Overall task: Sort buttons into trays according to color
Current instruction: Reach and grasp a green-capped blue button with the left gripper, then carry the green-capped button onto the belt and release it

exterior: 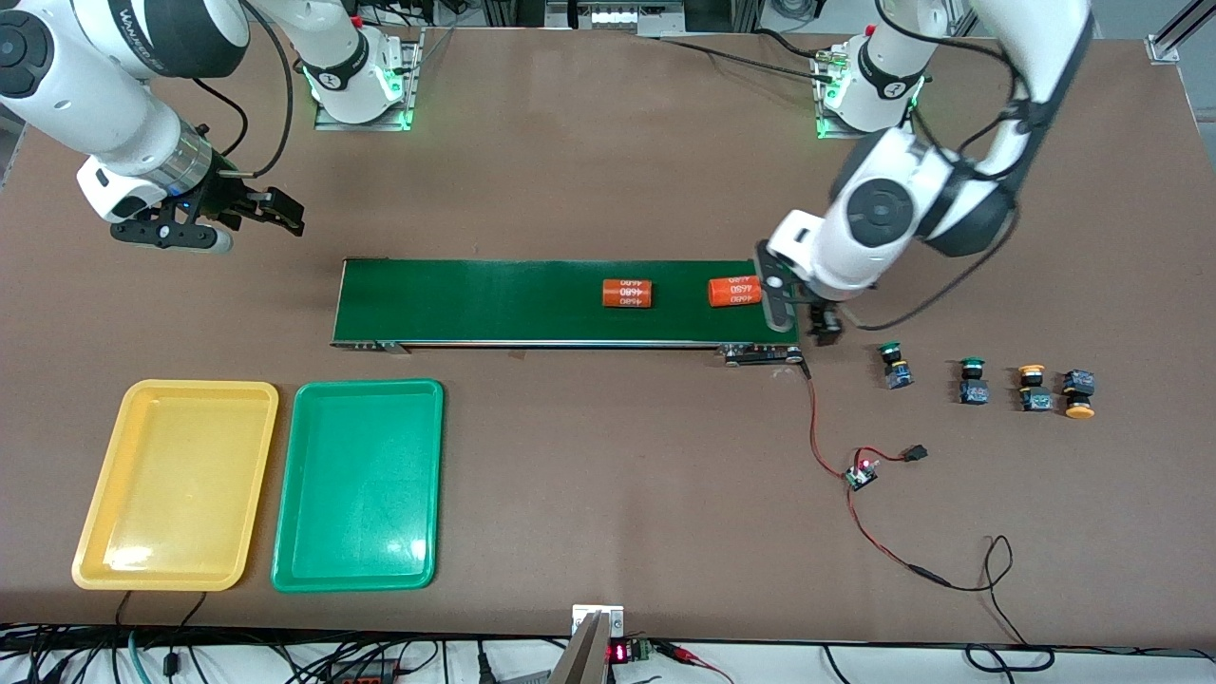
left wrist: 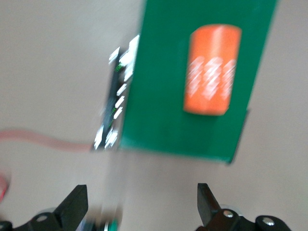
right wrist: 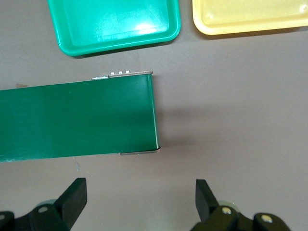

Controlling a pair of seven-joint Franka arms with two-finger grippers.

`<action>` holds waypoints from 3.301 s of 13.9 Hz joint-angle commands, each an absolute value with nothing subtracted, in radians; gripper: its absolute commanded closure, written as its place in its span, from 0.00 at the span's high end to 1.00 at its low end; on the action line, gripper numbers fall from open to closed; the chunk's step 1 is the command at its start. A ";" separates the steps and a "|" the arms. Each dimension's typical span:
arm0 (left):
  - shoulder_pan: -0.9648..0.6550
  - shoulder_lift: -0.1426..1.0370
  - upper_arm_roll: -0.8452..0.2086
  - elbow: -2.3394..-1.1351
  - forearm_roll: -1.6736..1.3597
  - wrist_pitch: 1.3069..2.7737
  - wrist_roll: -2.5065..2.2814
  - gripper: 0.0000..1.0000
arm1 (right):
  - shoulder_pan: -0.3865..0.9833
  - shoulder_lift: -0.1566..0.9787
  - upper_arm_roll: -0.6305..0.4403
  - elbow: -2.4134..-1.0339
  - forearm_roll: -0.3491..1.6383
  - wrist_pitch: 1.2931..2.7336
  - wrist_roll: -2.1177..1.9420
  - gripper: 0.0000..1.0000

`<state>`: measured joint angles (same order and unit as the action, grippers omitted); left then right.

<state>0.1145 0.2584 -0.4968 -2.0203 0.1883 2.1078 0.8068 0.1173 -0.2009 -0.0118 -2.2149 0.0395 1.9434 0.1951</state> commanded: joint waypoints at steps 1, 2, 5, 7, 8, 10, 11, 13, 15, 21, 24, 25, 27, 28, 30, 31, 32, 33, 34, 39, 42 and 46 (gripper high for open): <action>0.117 0.250 -0.413 -1.974 0.189 2.028 0.656 1.00 | 0.106 -0.195 -0.008 -2.203 0.048 1.933 0.178 1.00; 0.118 0.253 -0.373 -1.964 0.186 2.028 0.608 1.00 | 0.106 -0.195 -0.008 -2.203 0.048 1.933 0.178 1.00; 0.117 0.300 -0.306 -1.858 0.180 2.029 0.531 1.00 | 0.107 -0.193 -0.008 -2.204 0.048 1.930 0.178 1.00; 0.101 0.337 -0.234 -1.807 0.138 2.031 0.476 1.00 | 0.109 -0.193 -0.008 -2.204 0.048 1.930 0.173 1.00; 0.100 0.353 -0.200 -1.795 0.086 2.031 0.392 1.00 | 0.109 -0.192 -0.008 -2.204 0.048 1.930 0.164 1.00; 0.097 0.368 -0.163 -1.798 0.031 2.031 0.159 1.00 | 0.109 -0.190 -0.008 -2.204 0.048 1.930 0.129 1.00; 0.094 0.383 -0.161 -1.804 0.032 2.031 0.062 1.00 | 0.110 -0.189 -0.006 -2.204 0.048 1.930 0.123 1.00; 0.078 0.438 -0.147 -1.805 0.032 2.031 -0.107 1.00 | 0.113 -0.184 -0.006 -2.204 0.048 1.930 0.083 1.00; 0.063 0.491 -0.123 -1.805 0.038 2.037 -0.161 1.00 | 0.114 -0.178 -0.006 -2.204 0.048 1.930 0.046 1.00; 0.040 0.578 -0.081 -1.829 0.094 2.164 -0.163 1.00 | 0.112 -0.176 -0.006 -2.204 0.048 1.930 0.038 1.00; 0.041 0.604 -0.080 -1.832 0.084 2.217 -0.166 0.78 | 0.110 -0.176 -0.006 -2.204 0.048 1.930 0.038 1.00; 0.041 0.606 -0.081 -1.833 0.081 2.215 -0.167 0.63 | 0.110 -0.176 -0.006 -2.204 0.048 1.930 0.038 1.00; 0.037 0.606 -0.081 -1.839 0.077 2.215 -0.189 0.37 | 0.110 -0.176 -0.006 -2.204 0.048 1.930 0.038 1.00; 0.037 0.604 -0.081 -1.839 0.075 2.214 -0.189 0.28 | 0.110 -0.176 -0.006 -2.204 0.048 1.930 0.038 1.00; 0.038 0.592 -0.081 -1.839 0.075 2.201 -0.187 0.19 | 0.110 -0.176 -0.006 -2.204 0.048 1.930 0.038 1.00; 0.040 0.572 -0.083 -1.833 0.075 2.166 -0.189 0.19 | 0.109 -0.176 -0.006 -2.204 0.048 1.930 0.038 1.00; 0.040 0.551 -0.092 -1.826 0.078 2.116 -0.173 0.19 | 0.109 -0.176 -0.006 -2.204 0.048 1.930 0.038 1.00; 0.038 0.523 -0.104 -1.819 0.078 2.082 -0.175 0.19 | 0.109 -0.176 -0.006 -2.204 0.048 1.928 0.038 1.00; 0.038 0.496 -0.138 -1.818 0.077 2.050 -0.176 0.19 | 0.107 -0.176 -0.008 -2.203 0.048 1.928 0.037 1.00; 0.037 0.397 -0.363 -1.822 0.034 1.945 -0.205 0.20 | 0.094 -0.179 -0.008 -2.201 0.048 1.921 0.037 1.00; 0.011 0.419 -0.426 -1.832 -0.046 1.959 -0.303 0.20 | 0.095 -0.179 -0.008 -2.195 0.048 1.919 0.038 1.00; -0.024 0.452 -0.466 -1.908 -0.058 2.118 -0.419 0.22 | 0.097 -0.181 -0.006 -2.192 0.048 1.905 0.040 1.00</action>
